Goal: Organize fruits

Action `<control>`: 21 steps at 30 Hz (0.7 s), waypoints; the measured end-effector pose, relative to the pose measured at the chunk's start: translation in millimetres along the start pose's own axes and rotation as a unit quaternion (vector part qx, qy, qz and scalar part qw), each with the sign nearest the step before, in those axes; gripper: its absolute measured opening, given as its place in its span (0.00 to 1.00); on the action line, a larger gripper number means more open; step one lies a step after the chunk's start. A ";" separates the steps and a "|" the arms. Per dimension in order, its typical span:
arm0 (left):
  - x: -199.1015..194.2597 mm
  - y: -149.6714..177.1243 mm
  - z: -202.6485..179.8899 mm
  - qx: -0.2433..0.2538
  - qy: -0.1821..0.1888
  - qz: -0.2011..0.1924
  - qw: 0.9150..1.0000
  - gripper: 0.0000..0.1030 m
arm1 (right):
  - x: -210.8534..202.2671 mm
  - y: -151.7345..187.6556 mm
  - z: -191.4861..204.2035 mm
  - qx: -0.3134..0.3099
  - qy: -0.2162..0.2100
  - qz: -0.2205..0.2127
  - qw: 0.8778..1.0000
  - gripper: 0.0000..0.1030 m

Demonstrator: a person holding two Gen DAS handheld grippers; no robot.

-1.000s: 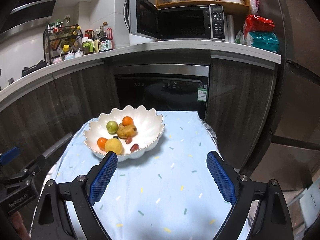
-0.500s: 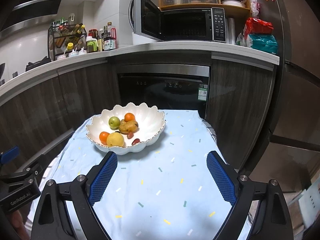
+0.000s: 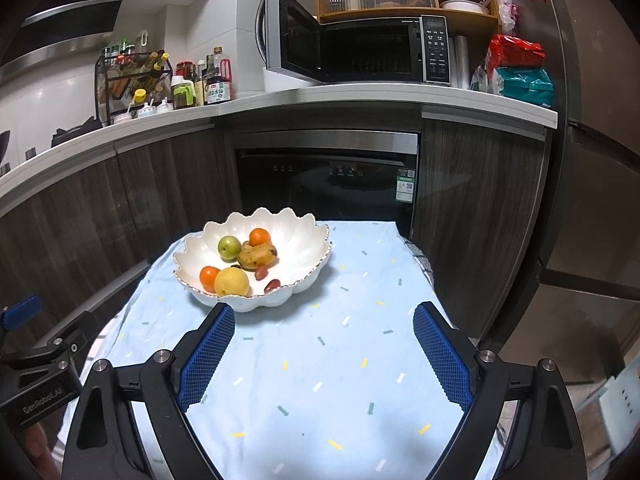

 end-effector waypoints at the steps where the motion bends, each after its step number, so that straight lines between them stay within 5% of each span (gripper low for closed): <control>1: 0.1 -0.6 -0.2 0.000 0.000 0.000 1.000 0.92 | 0.1 -0.1 -0.2 0.000 0.000 0.000 1.000 0.89; 21: -0.6 -1.6 -1.6 0.001 -0.001 -0.002 1.000 0.92 | 0.3 -0.9 -1.6 0.003 -0.001 0.000 1.000 0.89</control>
Point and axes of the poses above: each gripper's, at about its wrist camera, not at the fingertips, and x roughly the way its jaws point, z to its left, y to its underside, the point moved 4 cm from there along x, roughly the way its jaws point, and after that the axes turned 10 degrees about -x, right-handed, at the moved point
